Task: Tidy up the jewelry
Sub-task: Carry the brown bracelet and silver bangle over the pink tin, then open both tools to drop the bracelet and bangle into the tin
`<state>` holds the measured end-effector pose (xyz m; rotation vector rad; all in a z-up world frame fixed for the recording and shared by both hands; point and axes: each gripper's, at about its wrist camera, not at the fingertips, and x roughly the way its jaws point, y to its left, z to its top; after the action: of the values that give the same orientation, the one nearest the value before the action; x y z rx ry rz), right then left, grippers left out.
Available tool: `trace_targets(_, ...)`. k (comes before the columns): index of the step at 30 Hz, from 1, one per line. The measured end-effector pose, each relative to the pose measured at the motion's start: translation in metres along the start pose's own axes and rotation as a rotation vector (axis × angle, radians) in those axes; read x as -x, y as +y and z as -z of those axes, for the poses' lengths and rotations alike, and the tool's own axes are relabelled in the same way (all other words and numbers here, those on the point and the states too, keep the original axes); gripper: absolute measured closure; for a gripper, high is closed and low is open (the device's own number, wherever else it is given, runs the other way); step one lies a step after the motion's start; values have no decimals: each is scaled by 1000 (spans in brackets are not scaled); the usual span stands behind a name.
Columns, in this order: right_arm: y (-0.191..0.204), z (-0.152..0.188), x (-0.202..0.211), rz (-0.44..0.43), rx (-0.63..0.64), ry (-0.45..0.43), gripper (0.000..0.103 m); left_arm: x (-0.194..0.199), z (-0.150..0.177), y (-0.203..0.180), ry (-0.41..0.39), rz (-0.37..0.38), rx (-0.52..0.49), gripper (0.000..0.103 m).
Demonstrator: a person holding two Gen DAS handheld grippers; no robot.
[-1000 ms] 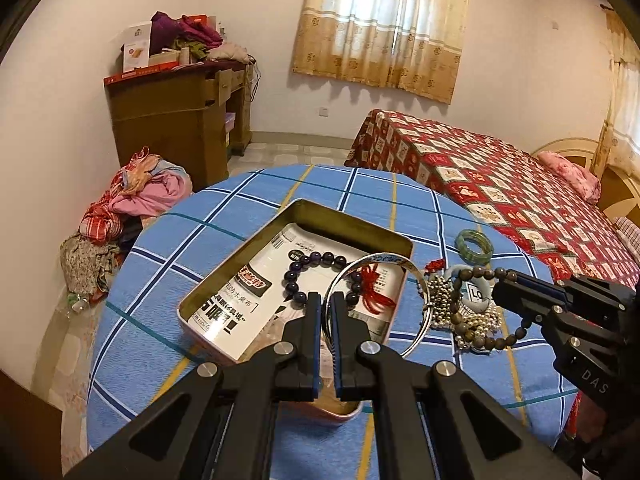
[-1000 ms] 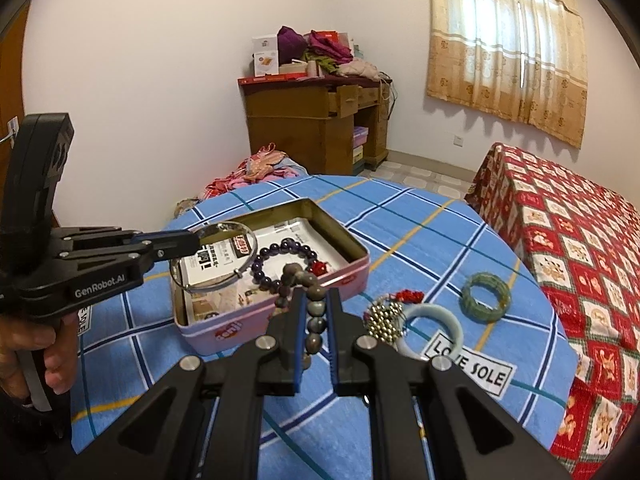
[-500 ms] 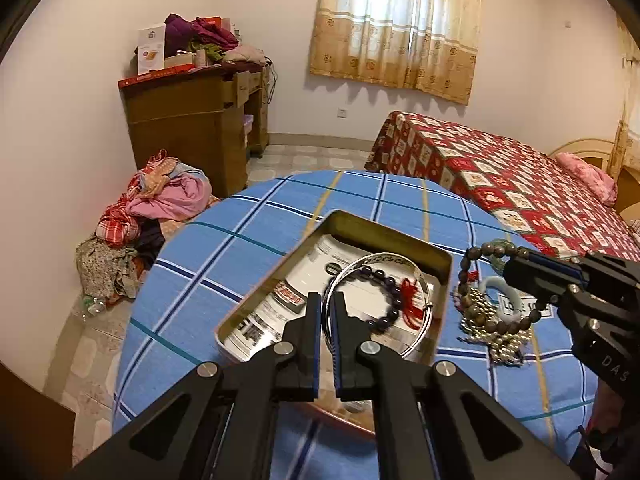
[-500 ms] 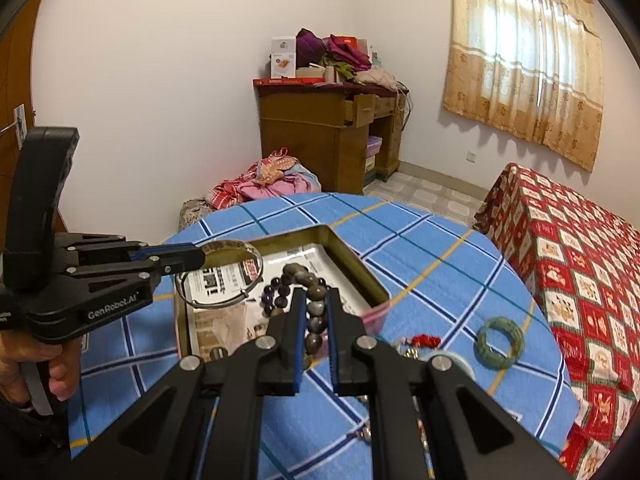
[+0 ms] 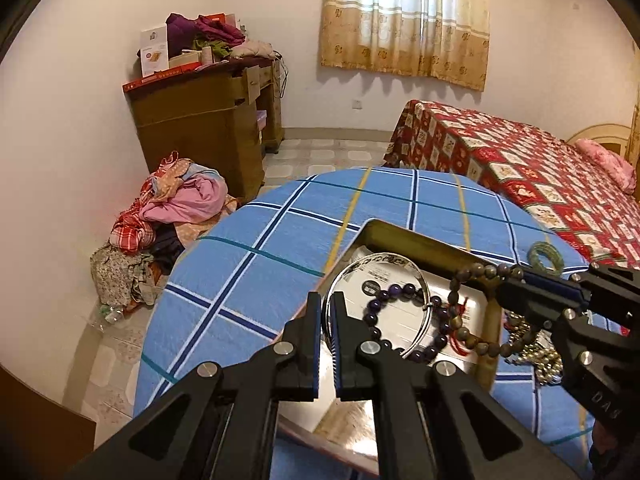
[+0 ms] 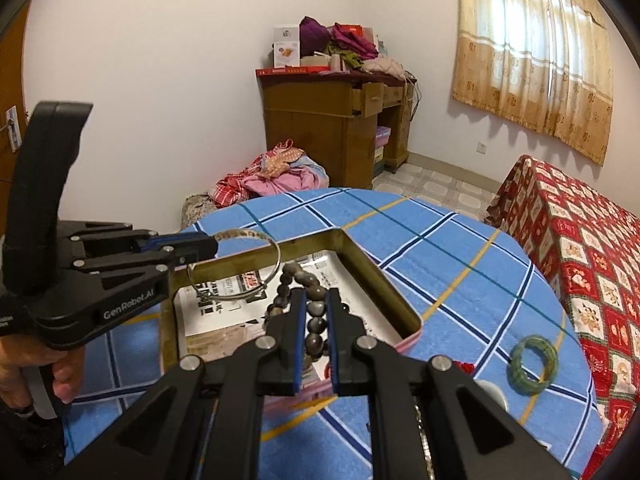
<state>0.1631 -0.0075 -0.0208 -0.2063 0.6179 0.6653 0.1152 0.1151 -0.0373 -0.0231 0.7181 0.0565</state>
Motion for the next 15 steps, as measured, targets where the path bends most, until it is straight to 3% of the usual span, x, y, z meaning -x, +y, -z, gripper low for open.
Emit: trace_targets(15,0,6,-25,-1,-9,69,92,-24,-2,-2,52,-26,-28,100)
